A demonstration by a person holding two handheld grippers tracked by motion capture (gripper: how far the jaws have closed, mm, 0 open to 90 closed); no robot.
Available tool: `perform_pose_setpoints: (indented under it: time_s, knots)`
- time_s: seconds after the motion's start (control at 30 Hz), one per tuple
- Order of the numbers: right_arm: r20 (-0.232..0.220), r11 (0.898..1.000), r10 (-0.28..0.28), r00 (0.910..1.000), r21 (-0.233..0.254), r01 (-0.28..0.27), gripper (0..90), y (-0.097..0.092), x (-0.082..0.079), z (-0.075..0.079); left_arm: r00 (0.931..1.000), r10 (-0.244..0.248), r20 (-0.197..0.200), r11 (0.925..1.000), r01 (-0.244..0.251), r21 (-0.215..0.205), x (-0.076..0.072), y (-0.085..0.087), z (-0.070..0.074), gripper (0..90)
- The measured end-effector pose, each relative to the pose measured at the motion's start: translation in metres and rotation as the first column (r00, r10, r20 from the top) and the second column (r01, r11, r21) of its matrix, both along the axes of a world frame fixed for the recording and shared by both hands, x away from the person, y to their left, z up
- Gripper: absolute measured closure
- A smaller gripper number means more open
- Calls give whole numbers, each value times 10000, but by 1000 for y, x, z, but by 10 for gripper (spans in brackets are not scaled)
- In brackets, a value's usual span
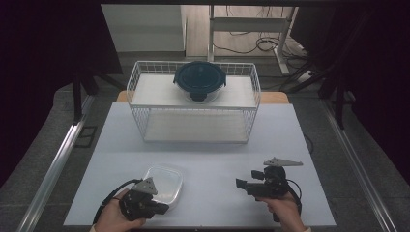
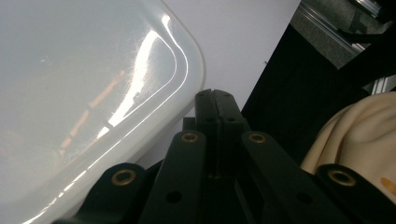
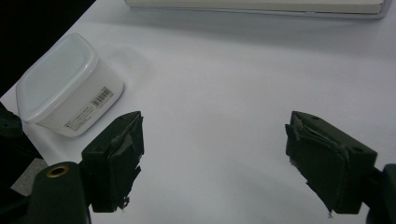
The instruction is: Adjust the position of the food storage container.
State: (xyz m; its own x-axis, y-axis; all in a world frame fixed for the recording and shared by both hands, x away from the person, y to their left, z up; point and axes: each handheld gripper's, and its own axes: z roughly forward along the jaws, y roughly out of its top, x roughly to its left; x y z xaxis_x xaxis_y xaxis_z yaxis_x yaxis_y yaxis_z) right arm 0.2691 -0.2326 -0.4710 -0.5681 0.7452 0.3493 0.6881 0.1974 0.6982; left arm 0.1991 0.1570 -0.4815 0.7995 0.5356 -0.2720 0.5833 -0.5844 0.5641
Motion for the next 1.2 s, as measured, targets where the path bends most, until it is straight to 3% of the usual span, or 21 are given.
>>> perform_pose_setpoints:
  time_s: [0.2,0.43,0.63,0.77,0.87,0.93,1.0,1.07,1.2]
  knots:
    - [-47,10000,-8,10000,-15,8,194,0,0,-1,9986,22,526,9977,-58,672,4,-13,-4,900]
    - [-16,10000,-41,10000,-15,41,193,-1,1,-1,9922,744,1004,9953,-801,540,22,-25,1,899]
    - [-56,10000,-23,10000,-59,23,193,-1,1,-2,9881,1161,1005,9917,-1210,437,40,-31,2,900]
    - [-44,10000,-39,10000,-60,38,193,-2,1,-2,9811,1645,1021,9849,-1691,383,50,-31,1,899]
    - [-47,10000,-33,10000,-76,33,194,-2,1,-2,9788,1797,981,9828,-1830,255,54,-30,3,897]
    - [-50,10000,-29,10000,-67,28,193,-2,1,-2,9766,1904,1000,9816,-1909,-43,54,-24,8,894]
    - [-44,10000,-29,10000,-67,29,193,-2,1,-2,9721,2079,1089,9781,-2063,-261,54,-15,16,894]
    - [-45,10000,-56,10000,-64,56,193,-3,2,-2,9588,2543,1269,9670,-2500,-488,58,5,29,895]
    - [-52,10000,-30,10000,-78,30,193,-2,1,-2,9365,3182,1476,9478,-3113,-684,67,33,39,899]
